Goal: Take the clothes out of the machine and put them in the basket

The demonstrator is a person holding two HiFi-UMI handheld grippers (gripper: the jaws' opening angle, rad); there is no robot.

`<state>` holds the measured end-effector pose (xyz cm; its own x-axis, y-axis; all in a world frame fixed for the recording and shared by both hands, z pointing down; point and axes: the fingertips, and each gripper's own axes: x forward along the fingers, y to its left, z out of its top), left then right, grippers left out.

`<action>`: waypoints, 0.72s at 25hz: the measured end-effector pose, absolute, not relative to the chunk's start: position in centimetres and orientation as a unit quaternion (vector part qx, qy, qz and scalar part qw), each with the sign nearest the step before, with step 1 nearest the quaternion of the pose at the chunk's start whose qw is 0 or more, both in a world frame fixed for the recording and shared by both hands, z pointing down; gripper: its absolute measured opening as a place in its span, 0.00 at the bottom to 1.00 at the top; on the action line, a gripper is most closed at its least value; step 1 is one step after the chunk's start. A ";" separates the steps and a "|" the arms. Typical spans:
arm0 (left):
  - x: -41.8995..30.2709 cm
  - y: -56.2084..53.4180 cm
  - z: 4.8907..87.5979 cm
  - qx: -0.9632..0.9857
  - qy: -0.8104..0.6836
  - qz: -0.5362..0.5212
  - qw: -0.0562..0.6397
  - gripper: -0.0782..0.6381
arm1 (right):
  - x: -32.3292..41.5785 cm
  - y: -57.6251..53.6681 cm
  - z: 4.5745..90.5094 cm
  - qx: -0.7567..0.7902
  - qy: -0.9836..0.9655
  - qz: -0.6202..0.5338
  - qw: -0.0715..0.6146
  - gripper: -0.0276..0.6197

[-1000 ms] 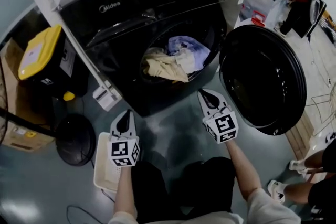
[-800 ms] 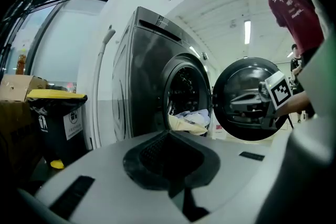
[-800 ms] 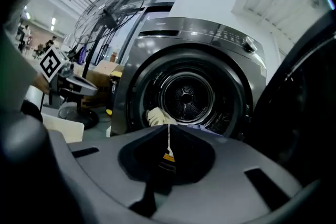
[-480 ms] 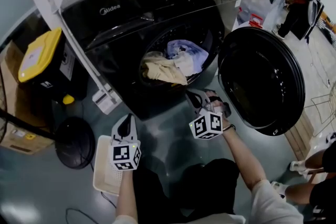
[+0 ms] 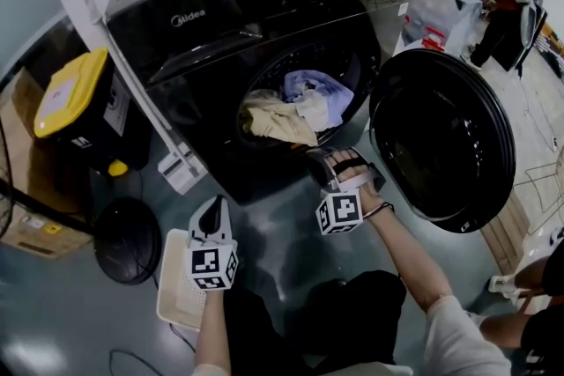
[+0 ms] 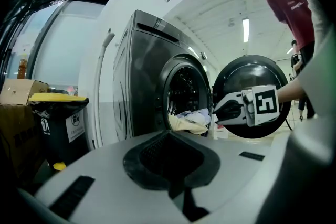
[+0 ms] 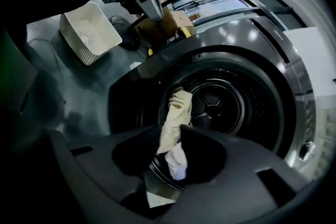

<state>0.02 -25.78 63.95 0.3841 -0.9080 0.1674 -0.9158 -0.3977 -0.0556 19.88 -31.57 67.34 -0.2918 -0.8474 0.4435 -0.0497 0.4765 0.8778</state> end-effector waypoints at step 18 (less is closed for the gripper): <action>-2.3 -25.1 63.7 0.816 -0.572 0.080 0.024 0.13 | 15.5 -40.6 68.7 0.330 -0.721 -0.365 0.489 0.50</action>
<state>-2.33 -25.12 63.72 0.3334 -0.9294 0.1582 -0.9370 -0.3452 -0.0534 15.50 -40.60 68.71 -0.3047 -0.8317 0.4641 -0.1185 0.5166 0.8480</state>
